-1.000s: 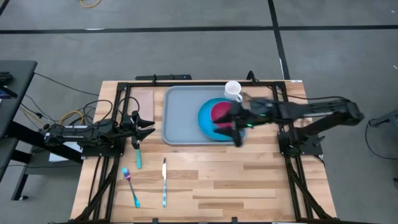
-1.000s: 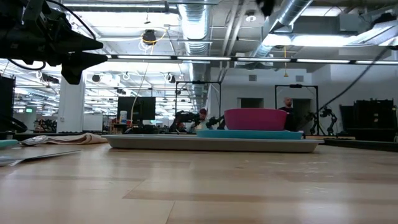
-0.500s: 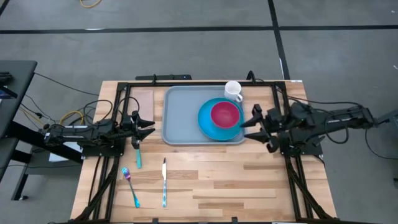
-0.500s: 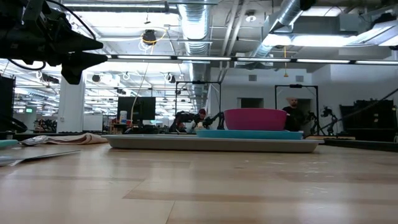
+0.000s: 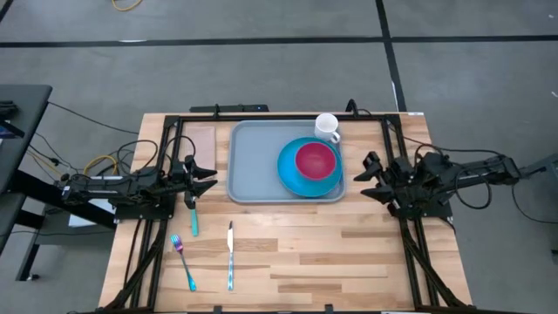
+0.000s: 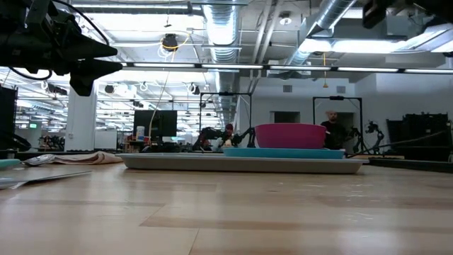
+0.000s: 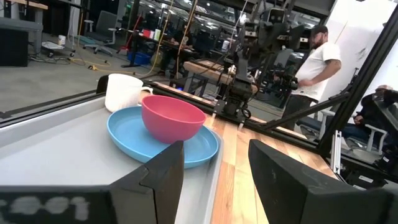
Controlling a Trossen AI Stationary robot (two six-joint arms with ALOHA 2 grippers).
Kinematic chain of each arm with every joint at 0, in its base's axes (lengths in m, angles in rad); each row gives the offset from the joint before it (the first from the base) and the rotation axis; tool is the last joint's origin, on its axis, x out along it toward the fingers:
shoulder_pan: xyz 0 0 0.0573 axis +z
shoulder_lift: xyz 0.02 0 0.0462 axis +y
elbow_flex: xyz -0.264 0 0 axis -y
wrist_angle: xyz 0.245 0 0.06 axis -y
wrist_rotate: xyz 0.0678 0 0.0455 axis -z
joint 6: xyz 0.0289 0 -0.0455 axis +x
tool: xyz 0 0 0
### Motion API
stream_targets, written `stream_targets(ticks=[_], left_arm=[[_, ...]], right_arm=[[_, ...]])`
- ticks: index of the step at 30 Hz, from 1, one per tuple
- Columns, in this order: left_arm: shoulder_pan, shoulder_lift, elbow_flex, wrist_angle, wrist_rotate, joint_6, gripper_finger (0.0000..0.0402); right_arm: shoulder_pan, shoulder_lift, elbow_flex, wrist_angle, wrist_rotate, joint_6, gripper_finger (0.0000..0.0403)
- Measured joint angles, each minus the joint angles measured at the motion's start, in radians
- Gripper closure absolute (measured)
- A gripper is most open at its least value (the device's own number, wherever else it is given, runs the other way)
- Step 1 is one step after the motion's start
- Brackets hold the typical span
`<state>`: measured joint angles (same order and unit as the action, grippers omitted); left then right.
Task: Set up tray
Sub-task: Put the pink napkin to the left of the blue plate on the gray serving tray
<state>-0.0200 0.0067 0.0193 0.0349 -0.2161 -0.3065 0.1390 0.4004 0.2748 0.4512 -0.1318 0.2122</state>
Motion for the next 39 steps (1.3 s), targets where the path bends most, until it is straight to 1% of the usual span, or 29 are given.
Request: stream_targets(ticks=[6, 10, 12, 19, 24, 30, 32, 37, 39], left_arm=[[0.000, 0.000, 0.000, 0.000, 0.000, 0.000, 0.0232], [0.000, 0.000, 0.000, 0.000, 0.000, 0.000, 0.0232], [0.000, 0.000, 0.000, 0.000, 0.000, 0.000, 0.0232], [0.000, 0.000, 0.000, 0.000, 0.000, 0.000, 0.0232], [0.000, 0.000, 0.000, 0.000, 0.000, 0.000, 0.0232], [0.000, 0.000, 0.000, 0.000, -0.001, 0.000, 0.0232], [0.000, 0.000, 0.000, 0.000, -0.001, 0.000, 0.0232], [0.000, 0.000, 0.000, 0.000, -0.001, 0.000, 0.0232], [0.000, 0.000, 0.000, 0.000, -0.001, 0.000, 0.0232]], right_arm=[[0.000, -0.155, -0.116, 0.076, 0.002, 0.034, 0.0221], [0.000, -0.241, -0.155, 0.089, 0.009, 0.034, 0.0221], [0.000, -0.276, -0.177, 0.106, 0.027, 0.034, 0.0221], [-0.003, -0.383, -0.265, 0.169, 0.028, 0.027, 0.0221], [-0.003, -0.398, -0.267, 0.096, 0.029, 0.011, 0.0221], [-0.003, -0.399, -0.267, -0.113, 0.030, -0.064, 0.0221], [-0.003, -0.398, -0.268, -0.184, 0.062, -0.080, 0.0221], [-0.004, -0.398, -0.268, -0.299, 0.275, -0.107, 0.0221], [-0.003, -0.398, -0.268, -0.322, 0.307, -0.117, 0.0221]])
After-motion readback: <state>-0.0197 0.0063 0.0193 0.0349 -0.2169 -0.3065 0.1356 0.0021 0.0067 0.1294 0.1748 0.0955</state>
